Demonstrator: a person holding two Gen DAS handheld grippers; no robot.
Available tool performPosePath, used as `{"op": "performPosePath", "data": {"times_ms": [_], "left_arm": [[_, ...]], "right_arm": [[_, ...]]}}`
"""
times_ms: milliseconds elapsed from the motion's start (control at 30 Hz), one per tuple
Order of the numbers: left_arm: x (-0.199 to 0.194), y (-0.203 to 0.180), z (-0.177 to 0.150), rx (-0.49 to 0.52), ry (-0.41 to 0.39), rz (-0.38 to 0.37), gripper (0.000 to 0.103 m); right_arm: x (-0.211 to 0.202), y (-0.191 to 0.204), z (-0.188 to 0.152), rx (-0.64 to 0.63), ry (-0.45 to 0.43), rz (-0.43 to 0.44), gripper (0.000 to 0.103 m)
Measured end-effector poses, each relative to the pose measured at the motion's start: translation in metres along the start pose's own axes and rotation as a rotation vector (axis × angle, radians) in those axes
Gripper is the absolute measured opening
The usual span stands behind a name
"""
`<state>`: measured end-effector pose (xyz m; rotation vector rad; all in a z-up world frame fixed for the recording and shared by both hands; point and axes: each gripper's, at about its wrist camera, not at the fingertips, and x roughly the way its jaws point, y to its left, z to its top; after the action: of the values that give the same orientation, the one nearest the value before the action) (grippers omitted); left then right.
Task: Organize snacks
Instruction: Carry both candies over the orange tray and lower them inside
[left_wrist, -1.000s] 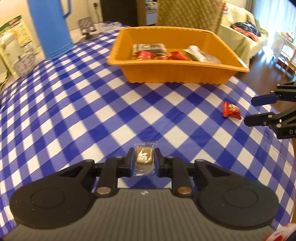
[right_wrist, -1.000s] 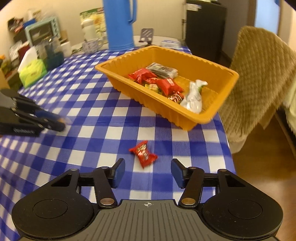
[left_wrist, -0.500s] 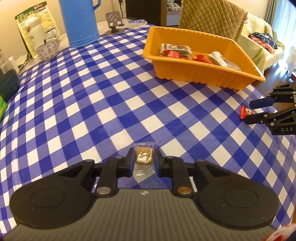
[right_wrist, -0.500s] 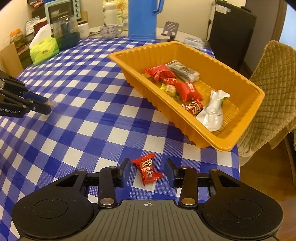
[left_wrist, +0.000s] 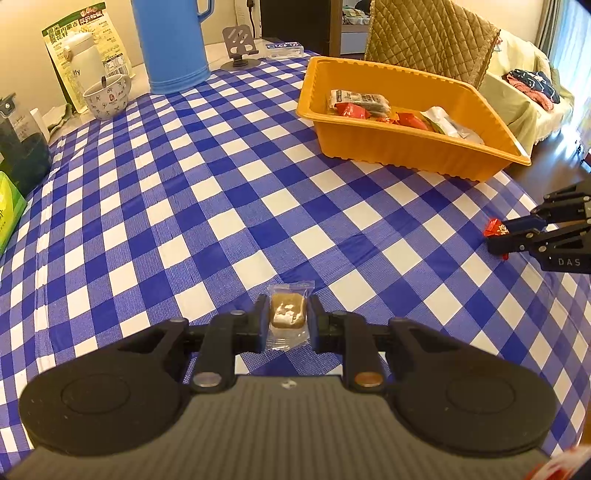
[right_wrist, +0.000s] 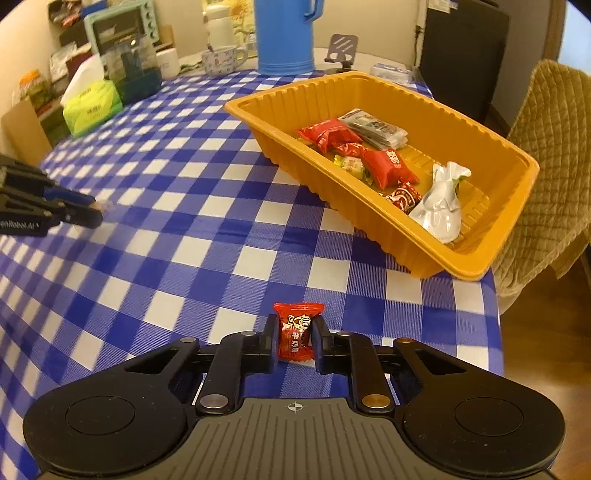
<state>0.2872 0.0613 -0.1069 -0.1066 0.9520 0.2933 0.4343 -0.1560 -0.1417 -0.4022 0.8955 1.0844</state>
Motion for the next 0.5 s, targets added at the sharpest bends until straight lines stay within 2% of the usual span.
{"op": "performPosePath", "data": {"times_ms": [267, 500], "left_arm": [[-0.012, -0.005, 0.010, 0.012, -0.036, -0.016, 0.020], [-0.019, -0.015, 0.036, 0.062, -0.087, -0.050, 0.020]], "right_arm": [[-0.027, -0.005, 0.001, 0.167, -0.054, 0.052, 0.018], [-0.058, -0.014, 0.014, 0.275, -0.113, 0.073, 0.018]]}}
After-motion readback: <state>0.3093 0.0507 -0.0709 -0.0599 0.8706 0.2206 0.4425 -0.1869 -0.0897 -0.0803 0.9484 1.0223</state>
